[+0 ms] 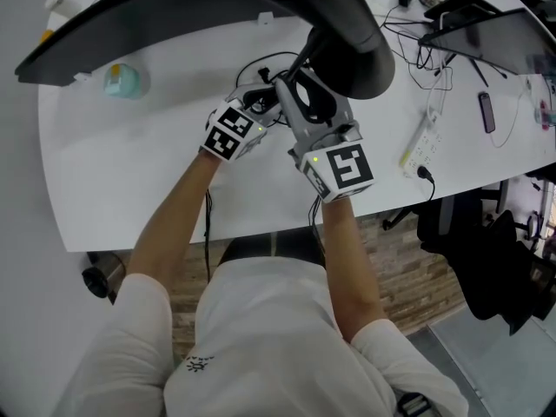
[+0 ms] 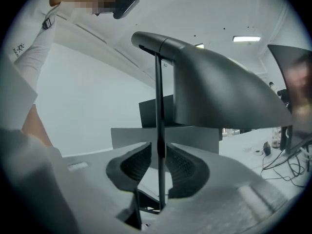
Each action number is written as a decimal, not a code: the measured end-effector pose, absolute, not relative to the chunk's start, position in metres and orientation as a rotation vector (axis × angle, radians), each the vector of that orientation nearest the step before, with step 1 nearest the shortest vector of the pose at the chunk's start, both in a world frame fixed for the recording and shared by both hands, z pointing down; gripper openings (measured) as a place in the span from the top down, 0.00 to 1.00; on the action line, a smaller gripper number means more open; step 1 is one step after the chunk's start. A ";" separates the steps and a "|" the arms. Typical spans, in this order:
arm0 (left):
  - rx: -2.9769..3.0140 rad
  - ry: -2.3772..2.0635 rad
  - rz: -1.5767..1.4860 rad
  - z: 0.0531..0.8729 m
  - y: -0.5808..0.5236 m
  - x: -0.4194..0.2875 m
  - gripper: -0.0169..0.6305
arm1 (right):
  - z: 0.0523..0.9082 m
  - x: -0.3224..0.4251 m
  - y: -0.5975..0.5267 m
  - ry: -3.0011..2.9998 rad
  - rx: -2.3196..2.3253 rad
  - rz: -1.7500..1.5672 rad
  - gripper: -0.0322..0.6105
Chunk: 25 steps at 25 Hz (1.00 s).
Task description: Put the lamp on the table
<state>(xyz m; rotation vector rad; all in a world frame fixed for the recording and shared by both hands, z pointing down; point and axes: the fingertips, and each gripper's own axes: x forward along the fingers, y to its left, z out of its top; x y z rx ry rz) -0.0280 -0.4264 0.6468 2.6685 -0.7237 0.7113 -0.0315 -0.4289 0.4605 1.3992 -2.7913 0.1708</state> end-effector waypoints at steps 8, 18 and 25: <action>2.636 -0.808 0.667 0.620 -0.411 -0.039 0.80 | 0.455 -0.026 -0.393 -2.779 1.363 0.185 0.80; 2.657 -0.922 0.559 0.558 -0.387 -0.042 0.93 | 0.430 -0.010 -0.361 -2.816 1.270 0.183 0.92; 2.684 -0.998 0.514 0.516 -0.368 -0.040 0.98 | 0.411 -0.006 -0.336 -2.868 1.148 0.182 0.92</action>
